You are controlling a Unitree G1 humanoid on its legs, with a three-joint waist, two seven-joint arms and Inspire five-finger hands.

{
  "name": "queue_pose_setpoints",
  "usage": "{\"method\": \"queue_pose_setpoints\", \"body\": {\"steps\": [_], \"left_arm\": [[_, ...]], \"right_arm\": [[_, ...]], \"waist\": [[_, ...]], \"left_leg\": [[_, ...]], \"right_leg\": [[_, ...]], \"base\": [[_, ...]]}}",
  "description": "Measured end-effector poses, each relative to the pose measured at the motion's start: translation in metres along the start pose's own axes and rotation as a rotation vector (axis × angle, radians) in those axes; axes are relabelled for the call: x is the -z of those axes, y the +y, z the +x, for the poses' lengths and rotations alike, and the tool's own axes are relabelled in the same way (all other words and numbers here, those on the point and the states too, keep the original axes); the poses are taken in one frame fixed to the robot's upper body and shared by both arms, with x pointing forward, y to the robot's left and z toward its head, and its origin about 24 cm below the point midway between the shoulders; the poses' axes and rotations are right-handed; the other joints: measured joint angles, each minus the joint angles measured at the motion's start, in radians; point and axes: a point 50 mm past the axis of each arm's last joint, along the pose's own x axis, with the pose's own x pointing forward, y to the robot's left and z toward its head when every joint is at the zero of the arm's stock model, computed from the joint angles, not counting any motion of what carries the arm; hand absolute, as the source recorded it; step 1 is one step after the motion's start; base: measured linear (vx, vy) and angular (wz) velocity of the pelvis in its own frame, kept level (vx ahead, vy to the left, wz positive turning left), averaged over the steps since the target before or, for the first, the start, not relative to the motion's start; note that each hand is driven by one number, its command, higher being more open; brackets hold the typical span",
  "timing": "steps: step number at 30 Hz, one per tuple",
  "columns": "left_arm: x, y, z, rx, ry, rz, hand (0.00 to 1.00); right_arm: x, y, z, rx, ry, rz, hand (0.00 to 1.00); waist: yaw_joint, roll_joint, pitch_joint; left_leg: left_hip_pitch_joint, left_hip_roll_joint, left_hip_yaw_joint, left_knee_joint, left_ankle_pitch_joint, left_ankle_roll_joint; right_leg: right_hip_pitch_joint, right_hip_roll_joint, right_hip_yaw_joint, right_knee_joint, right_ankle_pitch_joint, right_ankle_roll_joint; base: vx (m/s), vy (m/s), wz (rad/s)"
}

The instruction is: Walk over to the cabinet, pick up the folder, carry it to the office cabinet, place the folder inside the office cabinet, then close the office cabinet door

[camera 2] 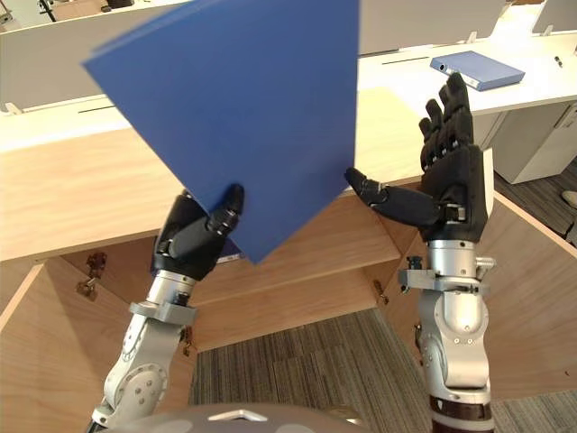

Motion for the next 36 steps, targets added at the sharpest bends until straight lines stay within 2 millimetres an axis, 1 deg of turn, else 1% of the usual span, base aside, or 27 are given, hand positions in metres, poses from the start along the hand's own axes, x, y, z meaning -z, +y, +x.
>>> {"method": "queue_pose_setpoints", "body": {"steps": [3,6,10,14,16,19,21,22,25,27,32,36], "left_arm": [[-0.001,0.002,-0.002,0.035,0.031,0.02,0.0],[-0.003,0.005,-0.004,0.062,0.059,0.061,0.0],[-0.007,0.011,-0.005,0.076,0.076,0.099,0.0],[-0.013,0.016,-0.005,0.1,0.082,0.141,0.0],[-0.018,0.018,-0.004,0.133,0.089,0.167,0.0],[-0.025,0.018,0.001,0.186,0.08,0.198,0.0],[-0.029,0.019,0.004,0.209,0.072,0.212,0.0],[-0.029,0.019,0.007,0.223,0.07,0.216,0.0],[-0.03,0.022,0.015,0.242,0.069,0.225,0.0],[-0.029,0.025,0.017,0.238,0.075,0.222,0.0],[-0.032,0.033,0.021,0.225,0.083,0.242,0.0],[-0.033,0.037,0.021,0.207,0.078,0.245,0.0]], "right_arm": [[0.005,0.0,0.005,-0.075,0.026,-0.01,1.0],[0.01,-0.001,0.008,-0.149,0.058,-0.055,1.0],[0.012,-0.004,0.013,-0.21,0.076,-0.086,1.0],[0.017,-0.006,0.013,-0.265,0.112,-0.091,1.0],[0.022,-0.006,0.011,-0.317,0.149,-0.086,1.0],[0.027,-0.007,0.01,-0.345,0.177,-0.071,1.0],[0.031,-0.006,0.012,-0.373,0.19,-0.078,1.0],[0.032,-0.005,0.013,-0.39,0.201,-0.085,0.0],[0.039,0.0,0.018,-0.423,0.216,-0.077,0.0],[0.043,0.001,0.019,-0.442,0.235,-0.074,0.0],[0.055,0.0,0.013,-0.479,0.304,-0.08,0.0],[0.056,0.001,0.013,-0.5,0.313,-0.088,0.0]], "waist": [[0.0,0.0,0.0],[0.003,0.0,0.0],[0.005,0.0,0.0],[0.005,-0.001,0.0],[0.005,-0.001,0.0],[0.008,-0.002,0.001],[0.007,-0.002,0.001],[0.008,-0.002,0.001],[0.008,-0.003,0.0],[0.008,-0.004,0.0],[0.008,-0.006,0.0],[0.009,-0.007,0.0]], "left_leg": [[0.0,-0.001,-0.002,0.0,0.0,0.0],[0.0,-0.001,-0.005,0.0,0.001,0.001],[0.0,-0.002,-0.006,0.0,0.002,0.002],[-0.002,-0.002,-0.007,0.0,0.002,0.003],[-0.004,-0.003,-0.01,0.0,0.003,0.004],[-0.009,-0.003,-0.014,0.0,0.004,0.005],[-0.011,-0.003,-0.014,0.0,0.005,0.005],[-0.013,-0.004,-0.015,0.0,0.006,0.006],[-0.022,-0.004,-0.017,0.0,0.011,0.008],[-0.024,-0.005,-0.02,0.0,0.011,0.009],[-0.034,-0.008,-0.031,0.0,0.018,0.012],[-0.04,-0.009,-0.043,-0.001,0.023,0.013]], "right_leg": [[0.001,-0.001,-0.001,0.0,0.003,0.004],[0.003,-0.002,-0.004,0.0,0.003,0.005],[0.003,-0.002,-0.005,0.0,0.003,0.005],[0.002,-0.003,-0.006,-0.001,0.004,0.005],[0.001,-0.003,-0.009,-0.002,0.004,0.005],[0.001,-0.004,-0.012,-0.006,0.007,0.005],[0.0,-0.004,-0.012,-0.009,0.01,0.005],[0.001,-0.005,-0.013,-0.012,0.012,0.006],[-0.001,-0.006,-0.016,-0.019,0.02,0.006],[-0.001,-0.008,-0.019,-0.021,0.021,0.006],[-0.002,-0.011,-0.032,-0.029,0.026,0.006],[-0.005,-0.012,-0.042,-0.03,0.026,0.005]], "base": [[0.0,0.0,0.0],[-0.04,-0.007,0.03],[-0.01,-0.002,0.0],[-0.01,-0.002,0.0],[0.0,0.0,0.02],[0.0,0.0,0.04],[0.0,0.0,0.0],[0.0,0.0,0.0],[0.0,0.0,0.02],[-0.03,0.003,0.03],[-0.03,0.001,0.07],[-0.04,0.001,0.09]]}}
